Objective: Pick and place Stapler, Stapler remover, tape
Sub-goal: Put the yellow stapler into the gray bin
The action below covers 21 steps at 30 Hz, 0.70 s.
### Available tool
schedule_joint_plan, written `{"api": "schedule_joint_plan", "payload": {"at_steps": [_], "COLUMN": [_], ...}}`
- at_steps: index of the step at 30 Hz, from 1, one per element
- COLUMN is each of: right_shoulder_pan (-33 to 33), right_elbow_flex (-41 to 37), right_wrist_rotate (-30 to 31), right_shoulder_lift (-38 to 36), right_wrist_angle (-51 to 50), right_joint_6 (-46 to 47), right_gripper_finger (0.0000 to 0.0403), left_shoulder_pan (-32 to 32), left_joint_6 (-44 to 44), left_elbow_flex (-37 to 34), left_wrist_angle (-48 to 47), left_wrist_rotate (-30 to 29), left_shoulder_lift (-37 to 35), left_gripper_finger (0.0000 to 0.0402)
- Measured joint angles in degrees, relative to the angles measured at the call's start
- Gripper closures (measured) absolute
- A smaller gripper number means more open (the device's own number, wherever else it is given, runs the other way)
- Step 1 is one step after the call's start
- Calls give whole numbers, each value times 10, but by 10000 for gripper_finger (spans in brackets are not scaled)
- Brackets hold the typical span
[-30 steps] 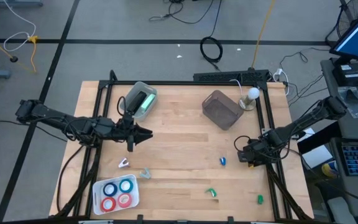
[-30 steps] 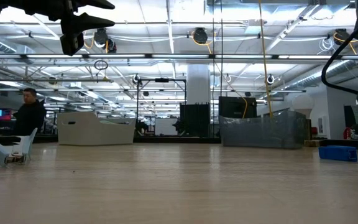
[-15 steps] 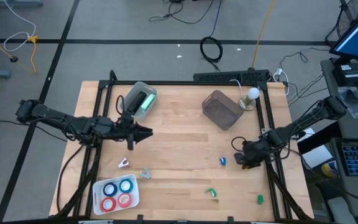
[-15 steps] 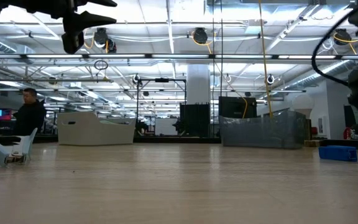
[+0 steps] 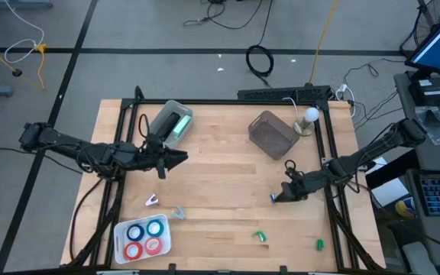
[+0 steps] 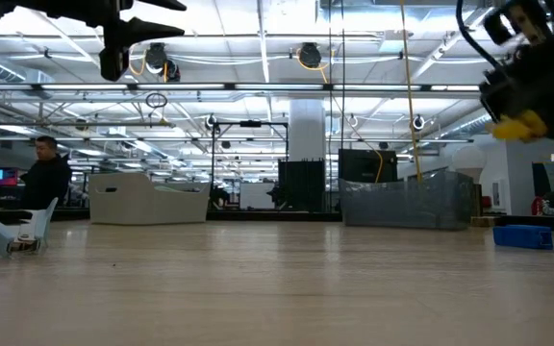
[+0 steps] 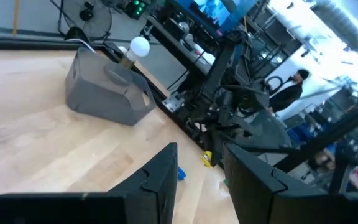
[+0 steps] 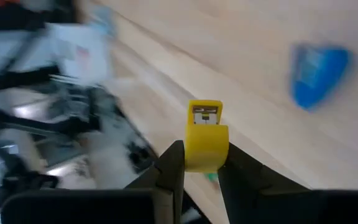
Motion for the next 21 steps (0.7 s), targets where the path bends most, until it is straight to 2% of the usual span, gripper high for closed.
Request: {"api": "schedule_joint_plan", "payload": {"at_steps": [3, 7, 11, 16, 21], "right_shoulder_pan": [-18, -52, -95, -137, -161], "right_elbow_flex": [1, 17, 49, 102, 165], "right_wrist_rotate": [37, 66, 67, 54, 20], "right_shoulder_lift": [0, 0, 11, 59, 130], "right_wrist_angle": [57, 77, 78, 78, 82], "right_joint_6": [-44, -120, -202, -298, -389], "right_gripper_finger": [336, 335, 336, 335, 335], "left_shoulder_pan": [8, 22, 34, 53, 69], "left_joint_6": [-20, -28, -27, -34, -54], "left_elbow_flex": [0, 0, 0, 0, 25], "left_wrist_angle": [2, 43, 134, 242, 265], "left_wrist_rotate": [4, 53, 103, 147, 204], "left_shoulder_lift": [3, 28, 79, 147, 203], "left_gripper_finger": [273, 273, 273, 273, 273]}}
